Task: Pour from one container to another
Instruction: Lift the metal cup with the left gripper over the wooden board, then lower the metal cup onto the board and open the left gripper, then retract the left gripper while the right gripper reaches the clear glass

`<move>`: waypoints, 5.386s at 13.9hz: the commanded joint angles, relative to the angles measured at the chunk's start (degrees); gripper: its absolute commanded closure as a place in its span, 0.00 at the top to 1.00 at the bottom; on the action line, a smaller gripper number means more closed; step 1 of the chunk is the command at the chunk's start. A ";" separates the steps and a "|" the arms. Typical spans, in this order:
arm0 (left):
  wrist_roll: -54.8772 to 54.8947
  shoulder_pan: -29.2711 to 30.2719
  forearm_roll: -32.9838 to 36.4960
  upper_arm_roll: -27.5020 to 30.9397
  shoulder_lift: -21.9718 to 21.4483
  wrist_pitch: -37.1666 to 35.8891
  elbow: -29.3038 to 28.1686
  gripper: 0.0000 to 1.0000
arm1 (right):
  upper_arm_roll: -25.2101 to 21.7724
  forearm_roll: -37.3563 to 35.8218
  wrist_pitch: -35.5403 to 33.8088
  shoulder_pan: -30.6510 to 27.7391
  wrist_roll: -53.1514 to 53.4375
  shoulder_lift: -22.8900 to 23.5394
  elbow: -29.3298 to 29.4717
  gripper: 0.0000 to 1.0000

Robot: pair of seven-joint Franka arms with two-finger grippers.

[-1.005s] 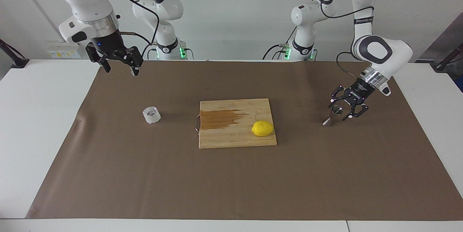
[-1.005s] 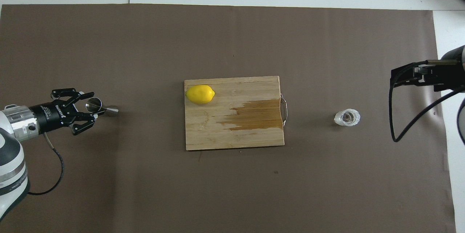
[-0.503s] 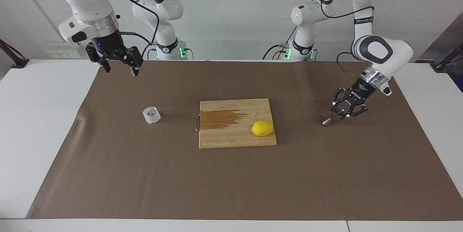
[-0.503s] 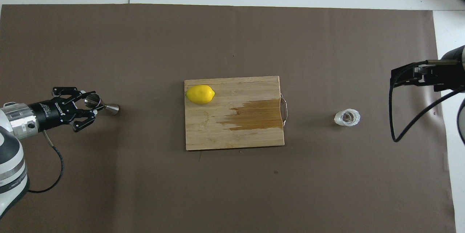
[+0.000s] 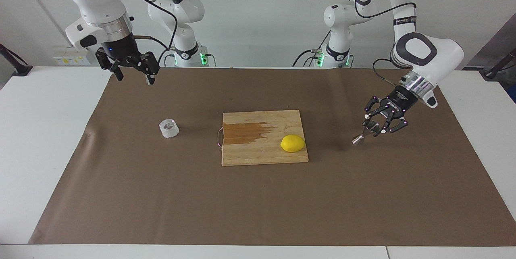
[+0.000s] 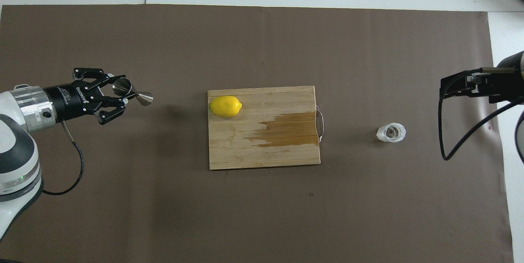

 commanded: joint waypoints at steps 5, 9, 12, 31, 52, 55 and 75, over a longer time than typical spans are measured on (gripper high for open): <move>-17.02 -19.52 0.33 0.21 2.73 15.60 4.58 0.00 | 0.11 1.43 -0.81 -0.58 -0.16 -0.42 0.07 1.00; -23.36 -35.45 0.33 0.12 6.17 34.27 5.19 0.00 | 0.11 1.43 -0.81 -0.58 -0.16 -0.34 0.07 1.00; -27.23 -41.95 0.33 0.12 9.41 36.74 7.12 0.00 | 0.11 1.43 -0.81 -0.58 -0.16 -0.34 0.07 1.00; -23.90 -51.03 3.14 0.12 21.64 45.89 11.44 1.00 | 0.11 1.43 -0.81 -0.58 -0.16 -0.42 0.16 1.00; 1.69 -24.14 51.13 1.44 10.83 -1.54 20.67 1.00 | 0.46 1.43 -1.16 0.04 -2.87 -0.60 -0.71 1.00; 21.56 -21.77 51.31 1.88 9.52 -10.77 20.49 1.00 | 0.46 1.52 1.81 -0.32 -19.08 -2.87 -5.35 1.00; 80.78 -4.88 61.68 2.41 -2.00 -43.40 30.41 1.00 | 0.37 6.97 30.74 -3.39 -112.04 6.08 -27.61 1.00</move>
